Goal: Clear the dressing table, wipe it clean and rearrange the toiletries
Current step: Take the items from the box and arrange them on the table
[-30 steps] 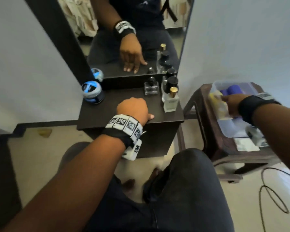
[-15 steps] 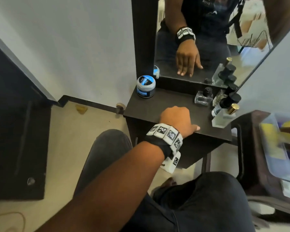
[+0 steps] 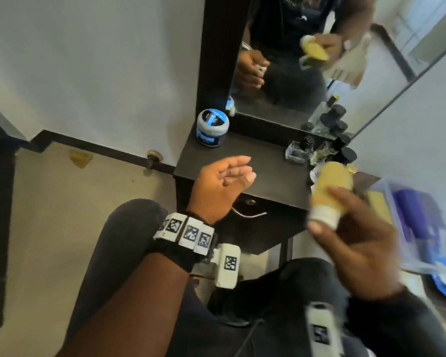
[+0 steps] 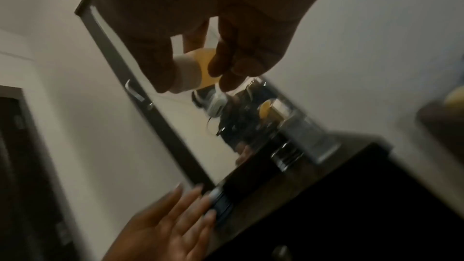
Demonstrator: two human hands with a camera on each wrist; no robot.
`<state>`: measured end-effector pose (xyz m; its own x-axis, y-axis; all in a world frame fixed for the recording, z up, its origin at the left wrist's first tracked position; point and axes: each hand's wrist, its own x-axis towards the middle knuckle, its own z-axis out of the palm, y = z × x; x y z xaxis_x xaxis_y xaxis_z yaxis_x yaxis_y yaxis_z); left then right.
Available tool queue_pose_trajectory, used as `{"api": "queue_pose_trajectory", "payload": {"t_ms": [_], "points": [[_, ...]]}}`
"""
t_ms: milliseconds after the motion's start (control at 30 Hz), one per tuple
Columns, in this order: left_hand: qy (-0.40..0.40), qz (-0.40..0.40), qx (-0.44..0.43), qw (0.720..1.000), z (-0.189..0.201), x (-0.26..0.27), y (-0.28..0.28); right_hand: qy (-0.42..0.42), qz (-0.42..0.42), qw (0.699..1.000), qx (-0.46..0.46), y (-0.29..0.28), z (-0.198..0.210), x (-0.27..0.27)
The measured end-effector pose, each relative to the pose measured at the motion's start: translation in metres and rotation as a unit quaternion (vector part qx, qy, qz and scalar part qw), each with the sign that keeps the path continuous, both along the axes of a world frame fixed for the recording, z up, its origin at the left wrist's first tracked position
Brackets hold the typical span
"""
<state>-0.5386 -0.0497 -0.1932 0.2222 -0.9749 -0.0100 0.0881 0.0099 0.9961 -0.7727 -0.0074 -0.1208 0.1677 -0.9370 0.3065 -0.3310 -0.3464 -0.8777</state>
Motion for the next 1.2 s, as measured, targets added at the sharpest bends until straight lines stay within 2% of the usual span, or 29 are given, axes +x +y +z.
{"api": "queue_pose_trajectory", "payload": {"t_ms": [133, 267, 367, 433, 500, 633, 733, 800, 900, 1200], "points": [[0.014, -0.054, -0.005, 0.998, 0.001, 0.022, 0.004, -0.041, 0.077, 0.991, 0.098, -0.023, -0.027, 0.056], [0.05, -0.077, -0.021, 0.996, -0.005, 0.038, 0.008, -0.012, 0.13, 0.983, 0.131, -0.049, -0.034, 0.096], [0.079, -0.037, -0.021, 0.996, -0.004, 0.05, 0.004, -0.006, 0.133, 0.985, 0.114, -0.069, -0.039, 0.121], [0.087, -0.005, -0.03, 0.996, -0.005, 0.056, -0.002, 0.02, 0.112, 0.992, 0.064, -0.08, -0.046, 0.14], [0.075, 0.03, -0.047, 0.996, -0.008, 0.061, -0.008, 0.026, 0.098, 0.994, 0.038, -0.085, -0.05, 0.156], [0.041, 0.087, -0.06, 0.994, -0.015, 0.07, -0.02, 0.048, 0.049, 0.995, 0.069, -0.097, -0.049, 0.179], [-0.067, 0.126, -0.038, 0.989, -0.023, 0.073, -0.027, 0.045, 0.045, 0.992, 0.105, -0.114, -0.046, 0.185], [-0.136, 0.145, 0.0, 0.98, -0.025, 0.074, -0.029, 0.122, 0.052, 0.986, 0.099, -0.126, -0.048, 0.189], [-0.155, 0.122, 0.036, 0.98, -0.018, 0.075, -0.031, 0.174, 0.056, 0.977, 0.107, -0.139, -0.054, 0.19], [-0.183, 0.076, 0.12, 0.973, -0.019, 0.078, -0.035, 0.193, 0.048, 0.975, 0.094, -0.143, -0.061, 0.194]]}}
